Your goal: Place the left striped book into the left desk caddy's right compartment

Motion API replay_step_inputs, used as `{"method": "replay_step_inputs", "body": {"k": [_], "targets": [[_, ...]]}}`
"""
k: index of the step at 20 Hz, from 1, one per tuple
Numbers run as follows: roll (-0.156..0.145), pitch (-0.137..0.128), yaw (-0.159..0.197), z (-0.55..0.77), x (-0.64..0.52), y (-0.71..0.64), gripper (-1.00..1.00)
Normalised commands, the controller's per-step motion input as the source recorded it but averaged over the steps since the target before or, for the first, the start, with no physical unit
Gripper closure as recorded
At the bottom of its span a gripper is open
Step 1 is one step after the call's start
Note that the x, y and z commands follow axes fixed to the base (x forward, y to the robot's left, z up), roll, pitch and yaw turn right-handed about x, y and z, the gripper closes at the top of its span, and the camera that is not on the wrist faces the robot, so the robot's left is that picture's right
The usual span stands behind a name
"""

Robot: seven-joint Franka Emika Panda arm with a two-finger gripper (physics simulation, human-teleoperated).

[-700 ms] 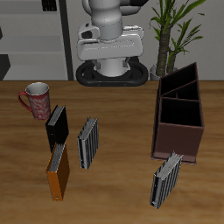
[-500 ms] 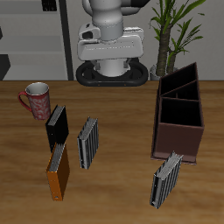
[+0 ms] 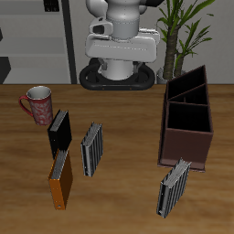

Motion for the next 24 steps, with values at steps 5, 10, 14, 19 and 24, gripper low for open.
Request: {"method": "replay_step_inputs", "body": {"k": [5,10,14,19,24], "targets": [[-0.03,-0.017,-0.024,0.15,0.31,0.33,-1.0],[0.032,0.001,0.061,0.1,0.42,0.61,-1.0],[-0.014,-0.019,-0.008,0.2,0.43,0.44,-1.0],[-0.024,0.016,-0.037,0.05,0.4,0.24,-1.0],[0.008,-0.004,-0.028,0.0,0.41,0.24,-1.0]]}}
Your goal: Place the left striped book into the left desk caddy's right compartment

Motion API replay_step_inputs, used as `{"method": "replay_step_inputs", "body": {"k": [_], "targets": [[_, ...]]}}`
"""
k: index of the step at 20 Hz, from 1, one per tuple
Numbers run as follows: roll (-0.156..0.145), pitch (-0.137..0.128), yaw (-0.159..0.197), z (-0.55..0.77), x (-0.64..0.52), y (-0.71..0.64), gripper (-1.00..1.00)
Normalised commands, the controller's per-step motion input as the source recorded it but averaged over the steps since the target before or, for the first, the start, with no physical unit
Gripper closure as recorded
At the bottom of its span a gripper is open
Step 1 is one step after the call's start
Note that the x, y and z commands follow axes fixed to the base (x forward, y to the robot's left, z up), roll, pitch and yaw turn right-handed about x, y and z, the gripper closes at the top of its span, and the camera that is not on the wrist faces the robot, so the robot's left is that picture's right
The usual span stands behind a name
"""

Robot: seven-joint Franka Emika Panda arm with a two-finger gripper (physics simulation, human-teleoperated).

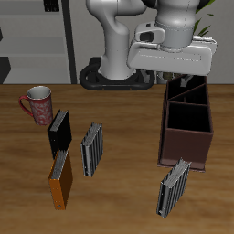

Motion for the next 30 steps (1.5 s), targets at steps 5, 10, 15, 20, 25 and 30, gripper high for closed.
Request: {"method": "replay_step_inputs", "body": {"k": [5,10,15,20,25,30], "targets": [[0.015,-0.006,0.005,-0.09,0.19,0.14,-1.0],[-0.007,-0.007,-0.03,-0.11,0.23,0.0,-1.0],[-0.007,-0.007,-0.012,-0.21,0.22,-0.1,-1.0],[0.019,-0.008,-0.018,-0.29,0.2,0.02,-1.0],[-0.003,-0.01,-0.003,-0.27,0.15,0.01,-1.0],[0.02,0.01,-0.041,-0.33,0.15,0.06,-1.0]]}}
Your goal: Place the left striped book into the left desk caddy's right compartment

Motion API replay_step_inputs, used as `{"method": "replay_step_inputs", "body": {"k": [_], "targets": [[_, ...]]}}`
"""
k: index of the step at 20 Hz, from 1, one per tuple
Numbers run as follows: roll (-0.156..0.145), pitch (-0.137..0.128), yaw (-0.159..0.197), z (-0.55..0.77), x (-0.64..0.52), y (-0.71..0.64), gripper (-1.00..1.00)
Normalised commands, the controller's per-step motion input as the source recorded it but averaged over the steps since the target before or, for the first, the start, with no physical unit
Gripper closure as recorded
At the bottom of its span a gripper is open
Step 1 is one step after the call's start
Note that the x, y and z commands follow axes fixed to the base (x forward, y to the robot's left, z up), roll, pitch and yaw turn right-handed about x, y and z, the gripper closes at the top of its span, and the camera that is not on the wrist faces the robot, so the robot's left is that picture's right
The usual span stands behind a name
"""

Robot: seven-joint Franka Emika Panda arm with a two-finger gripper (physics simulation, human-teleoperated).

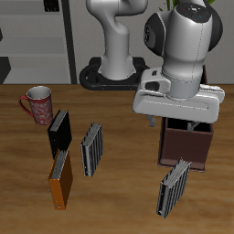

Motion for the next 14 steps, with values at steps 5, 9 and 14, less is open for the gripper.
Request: {"method": "replay_step_inputs", "body": {"k": [5,9,14], "targets": [[0.008,0.045,-0.017,-0.42,0.19,0.05,-1.0],[0.007,0.025,-0.004,-0.33,0.15,0.07,-1.0],[0.012,0.029,-0.018,-0.21,0.09,0.05,-1.0]]}}
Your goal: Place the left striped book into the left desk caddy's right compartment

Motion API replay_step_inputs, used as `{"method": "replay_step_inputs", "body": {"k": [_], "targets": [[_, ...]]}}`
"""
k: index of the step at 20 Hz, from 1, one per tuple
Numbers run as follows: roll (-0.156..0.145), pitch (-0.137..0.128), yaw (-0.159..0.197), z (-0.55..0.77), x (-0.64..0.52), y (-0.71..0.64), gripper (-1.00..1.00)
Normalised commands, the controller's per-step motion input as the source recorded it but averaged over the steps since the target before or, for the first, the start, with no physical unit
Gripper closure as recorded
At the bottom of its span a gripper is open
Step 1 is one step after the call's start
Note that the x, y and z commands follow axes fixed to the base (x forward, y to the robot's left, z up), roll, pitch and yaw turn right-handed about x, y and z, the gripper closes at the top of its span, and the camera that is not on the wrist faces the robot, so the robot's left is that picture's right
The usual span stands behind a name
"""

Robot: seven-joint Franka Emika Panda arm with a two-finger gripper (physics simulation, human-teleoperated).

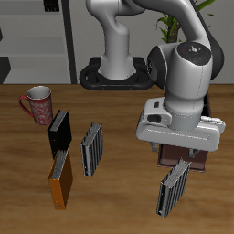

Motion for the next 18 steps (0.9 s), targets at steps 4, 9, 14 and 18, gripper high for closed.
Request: {"method": "replay_step_inputs", "body": {"k": [4,9,14,18], "targets": [[0.014,0.036,-0.004,-0.27,0.08,0.12,-1.0],[-0.002,0.015,0.001,-0.15,0.04,0.02,-1.0],[-0.003,0.045,-0.003,-0.29,0.08,-0.01,-1.0],[0.005,0.056,0.003,-0.34,0.09,0.02,-1.0]]}}
